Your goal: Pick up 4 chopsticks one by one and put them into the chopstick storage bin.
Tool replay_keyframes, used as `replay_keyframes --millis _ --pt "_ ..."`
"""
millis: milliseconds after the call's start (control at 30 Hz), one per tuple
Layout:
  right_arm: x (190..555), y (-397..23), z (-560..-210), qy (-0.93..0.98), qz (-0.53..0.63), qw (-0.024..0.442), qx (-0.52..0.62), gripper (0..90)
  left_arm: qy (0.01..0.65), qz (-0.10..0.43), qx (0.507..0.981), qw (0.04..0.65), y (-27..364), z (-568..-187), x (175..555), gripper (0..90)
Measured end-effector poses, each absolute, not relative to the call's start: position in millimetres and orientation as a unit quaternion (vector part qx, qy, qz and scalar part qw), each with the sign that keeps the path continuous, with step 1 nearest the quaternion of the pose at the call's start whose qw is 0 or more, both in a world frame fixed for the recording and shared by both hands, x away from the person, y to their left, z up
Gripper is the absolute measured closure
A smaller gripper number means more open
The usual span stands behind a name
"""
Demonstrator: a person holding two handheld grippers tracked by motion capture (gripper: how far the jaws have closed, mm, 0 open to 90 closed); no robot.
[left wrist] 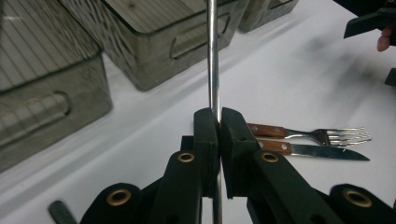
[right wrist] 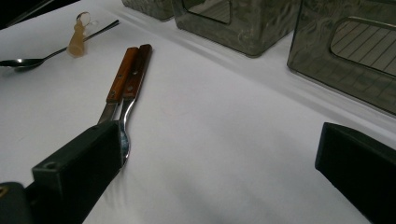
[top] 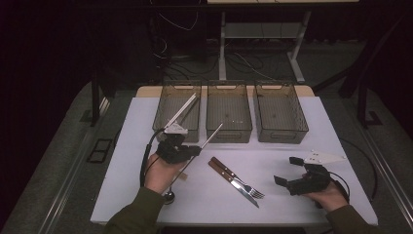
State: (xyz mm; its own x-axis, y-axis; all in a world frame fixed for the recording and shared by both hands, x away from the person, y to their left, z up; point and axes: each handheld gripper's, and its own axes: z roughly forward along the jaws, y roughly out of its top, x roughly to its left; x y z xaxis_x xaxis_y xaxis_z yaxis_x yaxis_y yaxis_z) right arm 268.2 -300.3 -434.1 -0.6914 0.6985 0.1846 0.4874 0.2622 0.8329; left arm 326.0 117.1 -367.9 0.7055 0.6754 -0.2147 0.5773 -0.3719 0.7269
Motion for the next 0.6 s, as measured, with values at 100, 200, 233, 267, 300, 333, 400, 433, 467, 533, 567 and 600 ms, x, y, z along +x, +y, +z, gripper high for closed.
replay_keyframes --millis 100,200,233,267,300,333,400,433,467,533,567,600 --pt "268.4 -300.6 -434.1 0.787 0.476 0.11 0.377 0.8 0.376 0.062 0.826 0.415 120.3 -362.7 332.1 85.6" --pt "268.4 -300.7 -434.1 0.788 0.476 0.11 0.376 0.8 0.374 0.061 0.826 0.418 122.7 -357.1 339.3 85.5" --pt "268.5 -300.6 -434.1 0.788 0.475 0.11 0.376 0.8 0.372 0.062 0.828 0.416 123.9 -353.9 343.3 85.5" --pt "268.6 -300.4 -434.3 0.786 0.476 0.11 0.38 0.8 0.371 0.061 0.828 0.417 124.8 -351.4 346.7 85.5" --pt "268.8 -300.6 -434.3 0.786 0.476 0.11 0.379 0.8 0.371 0.063 0.826 0.419 125.1 -349.1 350.0 85.6" --pt "268.9 -300.6 -434.4 0.786 0.476 0.111 0.379 0.8 0.369 0.063 0.83 0.414 126.2 -346.0 353.6 85.6" --pt "268.0 -300.3 -434.1 0.785 0.474 0.105 0.384 0.8 0.369 0.063 0.829 0.416 127.3 -341.4 360.9 85.6" --pt "269.0 -300.8 -434.5 0.786 0.476 0.111 0.38 0.8 0.366 0.064 0.83 0.416 127.9 -339.0 364.7 85.6" --pt "268.8 -300.7 -434.4 0.786 0.475 0.109 0.381 0.8 0.364 0.068 0.833 0.411 128.9 -336.8 368.4 85.6" --pt "268.8 -300.7 -434.4 0.785 0.475 0.109 0.381 0.8 0.367 0.071 0.833 0.409 130.1 -333.5 375.6 85.6" --pt "268.8 -300.6 -434.4 0.785 0.475 0.109 0.382 0.8 0.369 0.072 0.833 0.406 130.5 -332.0 379.0 85.6" --pt "268.8 -300.6 -434.5 0.786 0.475 0.11 0.381 0.8 0.369 0.072 0.834 0.404 131.4 -330.5 383.0 85.6"
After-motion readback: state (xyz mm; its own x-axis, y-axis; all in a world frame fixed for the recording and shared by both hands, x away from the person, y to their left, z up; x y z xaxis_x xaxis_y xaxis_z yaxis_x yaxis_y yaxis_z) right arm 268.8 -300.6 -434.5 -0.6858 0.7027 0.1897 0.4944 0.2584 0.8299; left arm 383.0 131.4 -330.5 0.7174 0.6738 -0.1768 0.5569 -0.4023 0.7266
